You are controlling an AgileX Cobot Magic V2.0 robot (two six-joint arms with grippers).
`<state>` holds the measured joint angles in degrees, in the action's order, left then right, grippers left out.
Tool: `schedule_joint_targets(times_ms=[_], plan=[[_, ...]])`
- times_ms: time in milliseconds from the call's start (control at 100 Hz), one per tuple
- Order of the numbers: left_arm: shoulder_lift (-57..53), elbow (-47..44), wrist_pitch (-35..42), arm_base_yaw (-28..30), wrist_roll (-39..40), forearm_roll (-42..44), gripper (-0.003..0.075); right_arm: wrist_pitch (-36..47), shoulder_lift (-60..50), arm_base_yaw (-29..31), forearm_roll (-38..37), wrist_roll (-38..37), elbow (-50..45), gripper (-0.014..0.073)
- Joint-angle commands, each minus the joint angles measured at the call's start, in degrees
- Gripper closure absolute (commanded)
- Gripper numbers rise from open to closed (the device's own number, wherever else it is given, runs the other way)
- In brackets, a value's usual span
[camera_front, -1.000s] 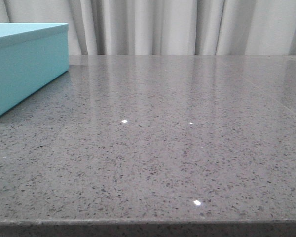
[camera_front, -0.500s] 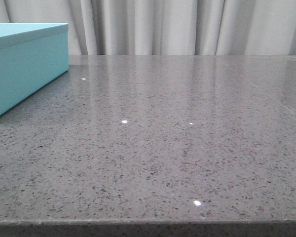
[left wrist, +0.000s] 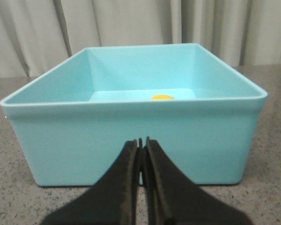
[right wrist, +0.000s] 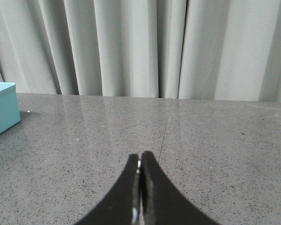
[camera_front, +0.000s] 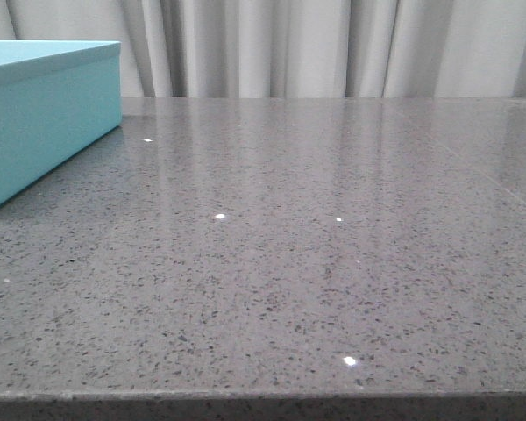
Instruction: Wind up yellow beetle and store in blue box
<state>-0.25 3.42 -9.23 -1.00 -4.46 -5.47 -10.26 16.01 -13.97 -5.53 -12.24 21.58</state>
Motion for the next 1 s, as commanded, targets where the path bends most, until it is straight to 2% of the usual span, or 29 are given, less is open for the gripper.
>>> schedule_joint_targets(times_ms=[0,170,230,990], plan=[[-1.92,-0.04,5.32,0.13,3.03,0.86,0.0738,4.91,0.54,-0.03,-0.52,0.44,1.46,0.0654],[-1.92,-4.69,7.48,0.01,6.28,2.33,0.0738,4.87,0.54,-0.03,-0.52,0.44,1.46,0.0654],[-1.92,-4.58,5.27,0.01,6.28,2.04,0.0738,4.87,0.54,-0.03,-0.52,0.44,1.46,0.0654],[-1.92,-4.58,6.23,0.01,4.46,2.04,0.0738,4.87,0.54,-0.03,-0.52,0.44,1.46,0.0654]])
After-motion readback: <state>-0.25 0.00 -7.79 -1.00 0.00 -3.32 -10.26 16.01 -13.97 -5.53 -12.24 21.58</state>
